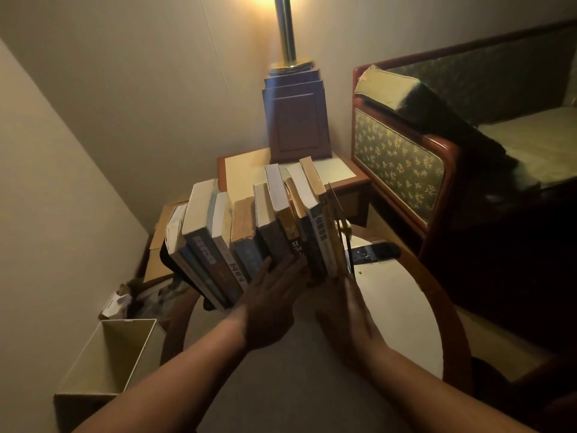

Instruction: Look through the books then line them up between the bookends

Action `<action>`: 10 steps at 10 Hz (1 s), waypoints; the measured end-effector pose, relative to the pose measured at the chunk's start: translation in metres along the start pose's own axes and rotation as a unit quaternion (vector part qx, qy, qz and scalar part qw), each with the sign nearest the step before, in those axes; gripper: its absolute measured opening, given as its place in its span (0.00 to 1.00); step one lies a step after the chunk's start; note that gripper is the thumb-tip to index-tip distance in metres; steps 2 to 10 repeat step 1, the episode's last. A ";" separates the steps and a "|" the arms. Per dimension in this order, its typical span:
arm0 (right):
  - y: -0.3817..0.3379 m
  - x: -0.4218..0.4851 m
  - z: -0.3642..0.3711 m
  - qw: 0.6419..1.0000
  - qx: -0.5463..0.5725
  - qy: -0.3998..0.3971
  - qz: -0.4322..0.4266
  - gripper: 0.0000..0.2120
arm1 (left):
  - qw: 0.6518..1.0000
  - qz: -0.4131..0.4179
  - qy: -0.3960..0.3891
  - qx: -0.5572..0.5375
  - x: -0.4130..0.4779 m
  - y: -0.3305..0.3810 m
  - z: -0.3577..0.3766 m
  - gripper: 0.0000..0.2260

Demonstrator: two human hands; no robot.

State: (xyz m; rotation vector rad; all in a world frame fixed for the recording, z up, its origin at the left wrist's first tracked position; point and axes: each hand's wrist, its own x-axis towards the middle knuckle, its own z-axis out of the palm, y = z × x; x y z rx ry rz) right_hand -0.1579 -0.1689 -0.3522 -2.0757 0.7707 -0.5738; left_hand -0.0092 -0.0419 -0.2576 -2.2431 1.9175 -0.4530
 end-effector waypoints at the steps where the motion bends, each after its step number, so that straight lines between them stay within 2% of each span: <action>1: 0.003 -0.025 -0.015 0.991 -0.109 -0.058 -0.042 0.35 | 0.990 -0.035 0.037 -0.129 -0.036 0.022 -0.004 0.30; 10: 0.003 -0.025 -0.015 0.991 -0.109 -0.058 -0.042 0.35 | 0.990 -0.035 0.037 -0.129 -0.036 0.022 -0.004 0.30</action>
